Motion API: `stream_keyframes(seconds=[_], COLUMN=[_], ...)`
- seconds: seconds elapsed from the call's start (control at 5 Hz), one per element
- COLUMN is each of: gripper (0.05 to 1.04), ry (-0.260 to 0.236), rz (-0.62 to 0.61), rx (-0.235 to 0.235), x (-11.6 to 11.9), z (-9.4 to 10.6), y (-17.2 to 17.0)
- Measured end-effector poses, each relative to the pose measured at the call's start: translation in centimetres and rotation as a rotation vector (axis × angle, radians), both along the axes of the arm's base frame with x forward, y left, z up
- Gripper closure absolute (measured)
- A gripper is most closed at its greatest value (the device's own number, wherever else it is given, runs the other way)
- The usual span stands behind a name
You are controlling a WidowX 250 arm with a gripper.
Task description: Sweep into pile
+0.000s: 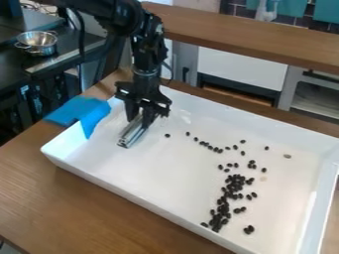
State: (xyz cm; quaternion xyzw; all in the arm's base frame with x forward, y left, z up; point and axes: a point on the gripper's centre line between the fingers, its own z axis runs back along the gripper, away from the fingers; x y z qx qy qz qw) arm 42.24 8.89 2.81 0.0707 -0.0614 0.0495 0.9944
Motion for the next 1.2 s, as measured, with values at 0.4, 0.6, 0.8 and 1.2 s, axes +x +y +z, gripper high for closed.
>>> stream_keyframes(seconds=[0.4,0.6,0.8,1.2], gripper=[0.716,0.716,0.716,0.716], ry=[0.047,0.064,0.067,0.046], rz=[-0.091,-0.148,-0.167,-0.229], rx=[-0.03,-0.046,-0.054,-0.075], x=[-0.7,-0.9,-0.8,0.2], z=[-0.3,-0.2,-0.1,1.4], y=[-3.3,-6.5,-7.6,-8.9])
